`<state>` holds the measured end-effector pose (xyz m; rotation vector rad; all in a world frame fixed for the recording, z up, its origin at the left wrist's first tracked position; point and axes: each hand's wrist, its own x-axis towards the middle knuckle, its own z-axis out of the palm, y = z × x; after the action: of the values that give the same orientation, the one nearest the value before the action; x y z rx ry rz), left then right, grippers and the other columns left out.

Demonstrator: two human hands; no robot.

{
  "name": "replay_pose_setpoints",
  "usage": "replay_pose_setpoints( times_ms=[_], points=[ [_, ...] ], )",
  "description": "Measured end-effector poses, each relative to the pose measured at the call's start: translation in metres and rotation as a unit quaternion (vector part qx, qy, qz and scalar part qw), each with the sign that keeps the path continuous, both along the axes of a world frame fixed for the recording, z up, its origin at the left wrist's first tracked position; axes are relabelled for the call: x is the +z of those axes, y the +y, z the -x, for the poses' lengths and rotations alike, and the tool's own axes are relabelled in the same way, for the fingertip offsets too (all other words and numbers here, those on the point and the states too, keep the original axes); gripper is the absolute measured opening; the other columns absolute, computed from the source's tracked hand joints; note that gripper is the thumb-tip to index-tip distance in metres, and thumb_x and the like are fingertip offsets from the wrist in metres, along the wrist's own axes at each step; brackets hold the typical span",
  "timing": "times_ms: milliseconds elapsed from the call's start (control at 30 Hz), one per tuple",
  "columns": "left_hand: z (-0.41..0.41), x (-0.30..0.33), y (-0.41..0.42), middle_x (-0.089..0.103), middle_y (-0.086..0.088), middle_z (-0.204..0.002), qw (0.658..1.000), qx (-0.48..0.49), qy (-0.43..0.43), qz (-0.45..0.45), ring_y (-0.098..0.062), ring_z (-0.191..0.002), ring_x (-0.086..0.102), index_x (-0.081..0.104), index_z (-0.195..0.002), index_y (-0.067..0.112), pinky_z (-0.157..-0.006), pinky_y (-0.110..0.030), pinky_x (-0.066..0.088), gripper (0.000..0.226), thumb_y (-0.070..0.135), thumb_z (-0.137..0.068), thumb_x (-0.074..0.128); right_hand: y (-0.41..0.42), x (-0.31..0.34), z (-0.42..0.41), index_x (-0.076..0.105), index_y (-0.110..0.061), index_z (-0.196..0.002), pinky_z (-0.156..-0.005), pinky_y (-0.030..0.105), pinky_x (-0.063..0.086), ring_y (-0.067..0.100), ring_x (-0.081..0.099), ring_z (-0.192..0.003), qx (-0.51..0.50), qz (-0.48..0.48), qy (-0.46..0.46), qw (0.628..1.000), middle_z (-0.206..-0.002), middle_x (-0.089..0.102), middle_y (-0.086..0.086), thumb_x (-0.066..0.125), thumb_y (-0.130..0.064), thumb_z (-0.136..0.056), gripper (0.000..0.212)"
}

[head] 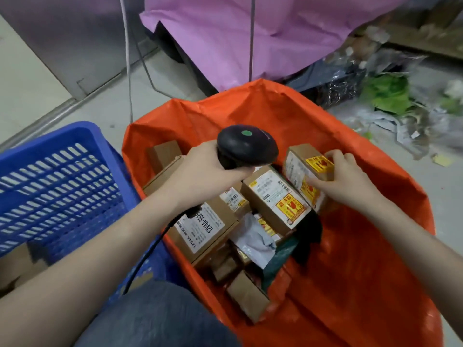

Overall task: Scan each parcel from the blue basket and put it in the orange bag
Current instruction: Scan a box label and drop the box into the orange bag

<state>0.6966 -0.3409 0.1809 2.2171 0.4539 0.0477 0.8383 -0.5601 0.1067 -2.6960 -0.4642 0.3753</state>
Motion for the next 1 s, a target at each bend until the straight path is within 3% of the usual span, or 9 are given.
replay_pose_setpoints(
  times_ms=[133,267,333,500,667,800,900,1000],
  points=[
    [0.007,-0.001,-0.002,0.06,0.007,-0.059,1.0,0.001,0.015,-0.021,-0.005,-0.059,0.057,0.064,-0.08,0.015,-0.065,-0.029,0.049,0.025,0.038,-0.078,0.072,-0.001,-0.007,0.0,0.041,-0.009,-0.138,-0.106,0.043,0.033,0.038,0.038,-0.128,0.009,-0.005,-0.025,1.0,-0.138,0.036,0.018,0.073,-0.028,-0.078,0.071],
    [0.015,0.006,0.0,0.069,-0.007,-0.072,1.0,0.012,0.006,-0.023,-0.021,-0.068,0.065,0.067,-0.089,0.011,-0.071,-0.042,0.055,0.027,0.035,-0.079,0.072,0.0,0.003,0.007,0.04,-0.009,-0.14,-0.109,0.04,0.031,0.034,0.034,-0.133,0.025,-0.013,-0.022,0.999,-0.143,0.033,0.016,0.071,-0.019,-0.078,0.07],
    [0.022,0.01,0.001,0.07,-0.004,-0.072,1.0,0.02,-0.003,-0.017,-0.018,-0.069,0.066,0.067,-0.089,0.015,-0.071,-0.041,0.055,0.025,0.036,-0.077,0.073,0.001,0.013,0.012,0.042,-0.011,-0.139,-0.109,0.037,0.031,0.032,0.036,-0.132,0.03,-0.024,-0.016,0.999,-0.141,0.035,0.015,0.07,-0.019,-0.079,0.067],
    [0.047,0.029,0.007,0.066,0.009,-0.064,0.999,0.03,-0.019,-0.012,-0.003,-0.064,0.061,0.067,-0.087,0.022,-0.066,-0.027,0.049,0.02,0.039,-0.078,0.071,0.005,0.05,0.028,0.049,-0.014,-0.13,-0.102,0.035,0.033,0.031,0.043,-0.12,0.053,-0.063,-0.034,0.996,-0.125,0.041,0.012,0.068,-0.019,-0.082,0.053],
    [0.079,0.051,0.022,0.07,0.008,-0.075,0.997,0.064,-0.049,-0.005,0.001,-0.072,0.063,0.069,-0.09,0.023,-0.071,-0.026,0.051,0.027,0.045,-0.074,0.072,0.018,0.081,0.046,0.054,-0.018,-0.121,-0.092,0.029,0.032,0.026,0.047,-0.112,0.095,-0.058,-0.043,0.993,-0.111,0.04,0.003,0.068,-0.02,-0.083,0.04],
    [0.103,0.066,0.036,0.072,0.004,-0.084,0.994,0.082,-0.067,0.006,-0.005,-0.082,0.066,0.068,-0.095,0.021,-0.078,-0.03,0.052,0.027,0.04,-0.076,0.071,0.039,0.091,0.062,0.058,-0.019,-0.113,-0.094,0.037,0.04,0.028,0.054,-0.105,0.119,-0.068,-0.038,0.99,-0.109,0.044,0.005,0.069,-0.019,-0.081,0.033],
    [0.121,0.073,0.049,0.068,0.016,-0.069,0.992,0.102,-0.071,0.005,0.001,-0.069,0.062,0.066,-0.086,0.024,-0.067,-0.021,0.05,0.017,0.037,-0.077,0.072,0.061,0.094,0.079,0.059,-0.022,-0.107,-0.081,0.038,0.044,0.022,0.057,-0.089,0.142,-0.07,-0.042,0.986,-0.099,0.047,0.001,0.067,-0.022,-0.082,0.026],
    [0.142,0.077,0.062,0.073,0.008,-0.084,0.989,0.123,-0.081,0.007,-0.002,-0.082,0.066,0.068,-0.098,0.022,-0.079,-0.032,0.055,0.026,0.036,-0.077,0.075,0.084,0.093,0.105,0.06,-0.023,-0.099,-0.066,0.031,0.042,0.01,0.055,-0.076,0.189,-0.069,-0.022,0.979,-0.089,0.052,-0.006,0.064,-0.022,-0.085,0.015]
  ],
)
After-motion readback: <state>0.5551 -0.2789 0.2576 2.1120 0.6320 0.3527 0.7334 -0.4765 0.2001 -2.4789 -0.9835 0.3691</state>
